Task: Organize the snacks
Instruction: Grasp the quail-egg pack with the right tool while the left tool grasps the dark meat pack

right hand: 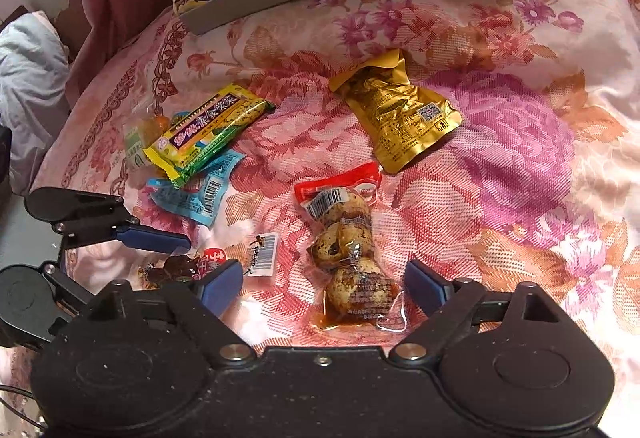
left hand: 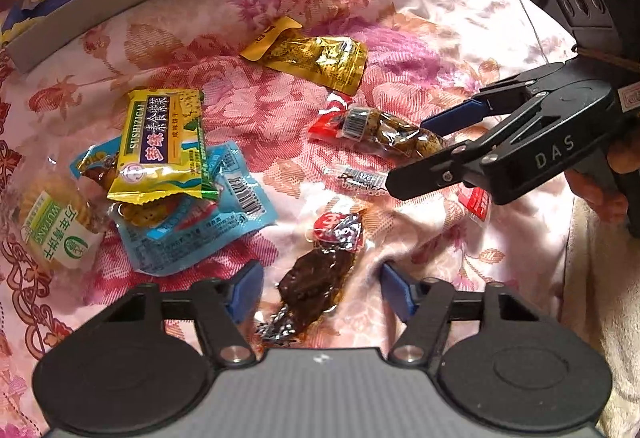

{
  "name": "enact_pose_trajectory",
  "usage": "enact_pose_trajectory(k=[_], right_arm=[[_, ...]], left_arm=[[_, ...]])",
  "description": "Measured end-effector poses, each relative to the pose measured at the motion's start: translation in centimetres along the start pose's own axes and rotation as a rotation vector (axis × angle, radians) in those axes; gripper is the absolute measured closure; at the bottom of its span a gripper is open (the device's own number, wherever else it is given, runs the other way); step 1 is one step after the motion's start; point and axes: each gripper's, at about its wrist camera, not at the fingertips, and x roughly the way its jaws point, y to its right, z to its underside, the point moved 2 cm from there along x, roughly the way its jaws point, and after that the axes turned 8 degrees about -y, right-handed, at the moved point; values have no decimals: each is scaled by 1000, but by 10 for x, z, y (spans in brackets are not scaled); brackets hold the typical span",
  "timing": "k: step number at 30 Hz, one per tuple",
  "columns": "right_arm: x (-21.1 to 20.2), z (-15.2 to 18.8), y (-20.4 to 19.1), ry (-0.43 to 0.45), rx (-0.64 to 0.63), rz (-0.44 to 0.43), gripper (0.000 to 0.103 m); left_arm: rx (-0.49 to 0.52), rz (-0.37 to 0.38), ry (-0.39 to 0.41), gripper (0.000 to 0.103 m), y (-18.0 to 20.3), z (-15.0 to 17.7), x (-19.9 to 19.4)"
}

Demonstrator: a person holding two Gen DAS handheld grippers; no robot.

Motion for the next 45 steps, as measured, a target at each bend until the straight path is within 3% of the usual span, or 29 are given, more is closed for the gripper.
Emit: enact_pose_trajectory(k=[9, 18, 21, 25, 27, 33, 45], right_arm=[[-1, 0, 0, 9, 5, 4, 16], [3, 1, -4, 25, -15, 46, 19], [1, 2, -4, 31, -21, 55, 24], [-1, 3, -2, 38, -10, 76, 42], [-2, 4, -1, 41, -8, 84, 49], [6, 4, -11, 27, -69, 141, 46], [-1, 10, -23, 75, -154, 206, 57]], left_arm=[[-136, 38, -25, 46, -6, 3, -4], [-331, -13, -29, 47, 2, 6, -3], [-394, -19, -24, 49, 6, 9, -4], [-465, 19, -14, 52, 11, 15, -9], [-489, 30, -6, 52, 11, 17, -10], [-566, 43, 12, 51, 8, 17, -7], [-585, -40, 56, 54, 27, 19, -15]])
